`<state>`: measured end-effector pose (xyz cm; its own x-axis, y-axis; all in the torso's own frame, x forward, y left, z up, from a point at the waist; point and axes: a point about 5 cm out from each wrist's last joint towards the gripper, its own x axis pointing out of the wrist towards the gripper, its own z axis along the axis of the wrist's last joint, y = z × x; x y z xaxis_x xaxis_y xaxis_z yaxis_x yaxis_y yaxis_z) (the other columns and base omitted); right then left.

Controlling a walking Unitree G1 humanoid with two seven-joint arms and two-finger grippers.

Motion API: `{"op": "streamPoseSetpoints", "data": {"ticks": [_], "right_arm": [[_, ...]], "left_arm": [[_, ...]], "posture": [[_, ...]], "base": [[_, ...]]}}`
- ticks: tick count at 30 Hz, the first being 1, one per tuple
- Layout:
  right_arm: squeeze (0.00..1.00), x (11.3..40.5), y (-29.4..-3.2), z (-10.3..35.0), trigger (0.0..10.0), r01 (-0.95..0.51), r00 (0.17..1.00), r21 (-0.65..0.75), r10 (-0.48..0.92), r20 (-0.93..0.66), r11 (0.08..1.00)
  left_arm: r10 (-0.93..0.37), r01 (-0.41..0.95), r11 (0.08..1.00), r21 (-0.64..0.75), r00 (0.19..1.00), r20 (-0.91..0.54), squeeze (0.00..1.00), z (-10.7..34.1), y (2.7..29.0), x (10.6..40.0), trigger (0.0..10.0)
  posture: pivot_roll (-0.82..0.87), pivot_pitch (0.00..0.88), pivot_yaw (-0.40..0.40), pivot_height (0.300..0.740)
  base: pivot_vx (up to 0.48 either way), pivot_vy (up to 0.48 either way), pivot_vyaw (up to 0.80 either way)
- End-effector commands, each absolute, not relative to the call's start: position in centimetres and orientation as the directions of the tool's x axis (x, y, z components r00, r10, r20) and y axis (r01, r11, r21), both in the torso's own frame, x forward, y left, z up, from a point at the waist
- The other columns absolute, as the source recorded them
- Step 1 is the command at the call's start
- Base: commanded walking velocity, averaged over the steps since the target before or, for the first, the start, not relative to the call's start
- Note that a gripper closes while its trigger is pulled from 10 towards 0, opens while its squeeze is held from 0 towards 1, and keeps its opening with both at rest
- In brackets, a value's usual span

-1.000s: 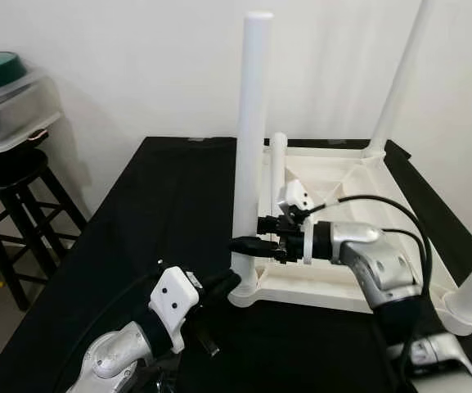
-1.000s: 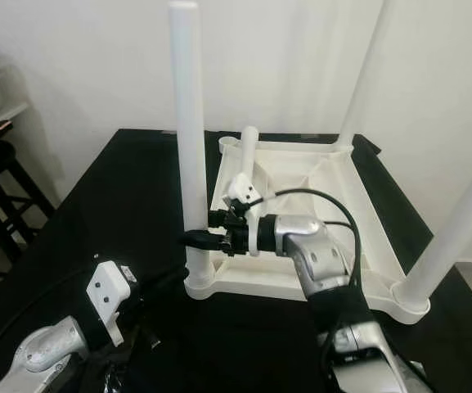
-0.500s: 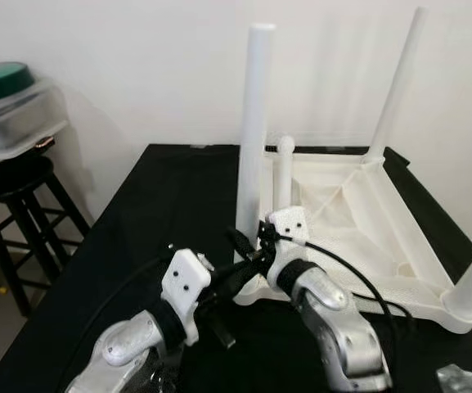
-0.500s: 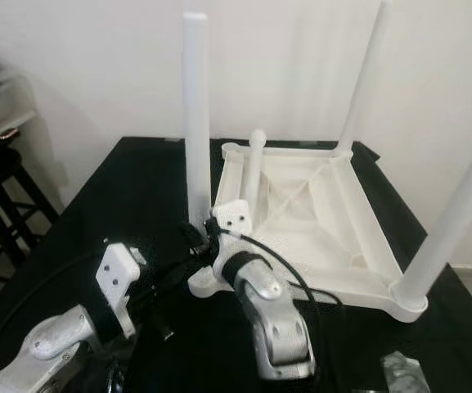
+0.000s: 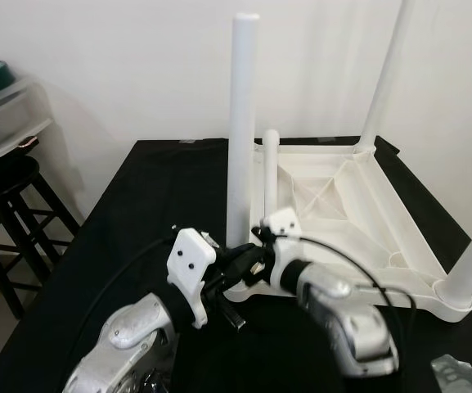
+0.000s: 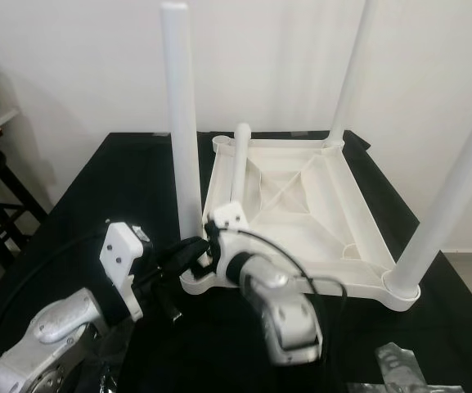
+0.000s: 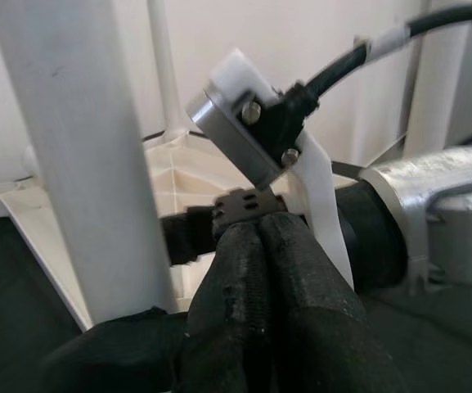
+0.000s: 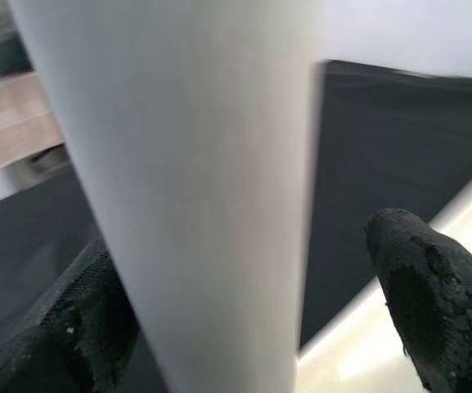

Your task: Building children table

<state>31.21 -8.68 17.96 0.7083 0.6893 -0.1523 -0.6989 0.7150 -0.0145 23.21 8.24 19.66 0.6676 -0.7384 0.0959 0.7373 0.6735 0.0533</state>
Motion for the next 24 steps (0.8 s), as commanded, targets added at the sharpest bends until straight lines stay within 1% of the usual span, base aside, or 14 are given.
{"op": "streamPoseSetpoints", "data": {"ticks": [1, 2, 4, 6, 8, 9, 11, 13, 14, 15, 16, 18, 24], "right_arm": [[0.61, 31.4, -8.9, 17.7, 10.0, -0.714, 0.693, -0.011, 0.705, -0.149, 0.700], [0.00, 31.7, -9.2, 17.9, 10.0, -0.735, 0.672, -0.019, 0.724, -0.154, 0.678], [0.00, 31.7, -9.2, 17.9, 10.0, -0.735, 0.672, -0.019, 0.724, -0.154, 0.678], [0.00, 31.7, -10.1, 18.7, 10.0, -0.816, 0.576, -0.057, 0.801, -0.163, 0.575], [0.00, 31.7, -10.1, 18.7, 10.0, -0.816, 0.576, -0.057, 0.801, -0.163, 0.575], [0.00, 31.6, -10.5, 19.0, 10.0, -0.843, 0.538, -0.078, 0.825, -0.171, 0.533], [0.00, 31.6, -10.5, 19.0, 10.0, -0.843, 0.538, -0.078, 0.825, -0.171, 0.533], [0.00, 31.4, -12.3, 20.2, 10.0, -0.903, 0.426, -0.145, 0.884, -0.194, 0.403], [0.00, 31.4, -13.1, 20.7, 10.0, -0.920, 0.386, -0.161, 0.900, -0.201, 0.358], [0.00, 31.4, -13.1, 20.7, 10.0, -0.920, 0.386, -0.161, 0.900, -0.201, 0.358], [0.00, 31.5, -13.7, 21.1, 10.0, -0.929, 0.359, -0.175, 0.910, -0.209, 0.326], [0.00, 31.7, -14.0, 21.5, 10.0, -0.932, 0.347, -0.189, 0.914, -0.212, 0.310], [0.00, 32.4, -14.1, 22.2, 10.0, -0.928, 0.344, -0.226, 0.915, -0.210, 0.297]], "left_arm": [[-0.731, 0.731, 0.682, 0.034, 0.678, 0.077, 0.00, 19.4, 8.5, 23.4, 10.0], [-0.730, 0.730, 0.683, 0.036, 0.679, 0.074, 0.00, 19.4, 8.5, 23.5, 10.0], [-0.730, 0.730, 0.683, 0.036, 0.679, 0.074, 0.00, 19.4, 8.5, 23.5, 10.0], [-0.734, 0.733, 0.679, 0.031, 0.677, 0.064, 0.00, 19.2, 8.3, 23.5, 10.0], [-0.734, 0.733, 0.679, 0.031, 0.677, 0.064, 0.00, 19.2, 8.3, 23.5, 10.0], [-0.736, 0.736, 0.676, 0.031, 0.674, 0.057, 0.00, 19.2, 8.3, 23.5, 10.0], [-0.736, 0.736, 0.676, 0.031, 0.674, 0.057, 0.00, 19.2, 8.3, 23.5, 10.0], [-0.735, 0.734, 0.678, 0.038, 0.678, 0.031, 0.00, 18.9, 8.5, 23.4, 10.0], [-0.730, 0.729, 0.683, 0.041, 0.683, 0.021, 0.00, 18.8, 8.7, 23.3, 10.0], [-0.730, 0.729, 0.683, 0.041, 0.683, 0.021, 0.00, 18.8, 8.7, 23.3, 10.0], [-0.725, 0.724, 0.688, 0.044, 0.688, 0.011, 0.00, 18.7, 8.9, 23.2, 10.0], [-0.720, 0.719, 0.693, 0.052, 0.694, 0.001, 0.00, 18.8, 9.2, 23.1, 10.0], [-0.705, 0.705, 0.702, 0.100, 0.708, -0.046, 0.00, 18.6, 10.2, 22.2, 10.0]], "posture": [[0.02, 0.000, 0.035, 0.740], [0.03, 0.000, 0.035, 0.740], [0.03, 0.000, 0.035, 0.740], [0.02, 0.000, 0.038, 0.740], [0.02, 0.000, 0.038, 0.740], [0.02, 0.000, 0.038, 0.740], [0.02, 0.000, 0.038, 0.740], [0.02, 0.000, 0.020, 0.740], [0.02, 0.000, 0.019, 0.740], [0.02, 0.000, 0.019, 0.740], [0.02, 0.000, 0.019, 0.740], [0.03, 0.000, 0.027, 0.740], [0.05, 0.000, 0.024, 0.740]], "base": [[0.000, 0.000, 0.00], [0.000, 0.000, 0.00], [0.000, 0.000, 0.00], [0.000, 0.000, 0.00], [0.000, 0.000, 0.00], [0.000, 0.000, 0.00], [0.000, 0.000, 0.00], [0.000, 0.000, 0.00], [0.000, 0.000, 0.00], [0.000, 0.000, 0.00], [0.000, 0.000, 0.00], [0.000, 0.000, 0.00], [0.000, 0.000, 0.00]]}}
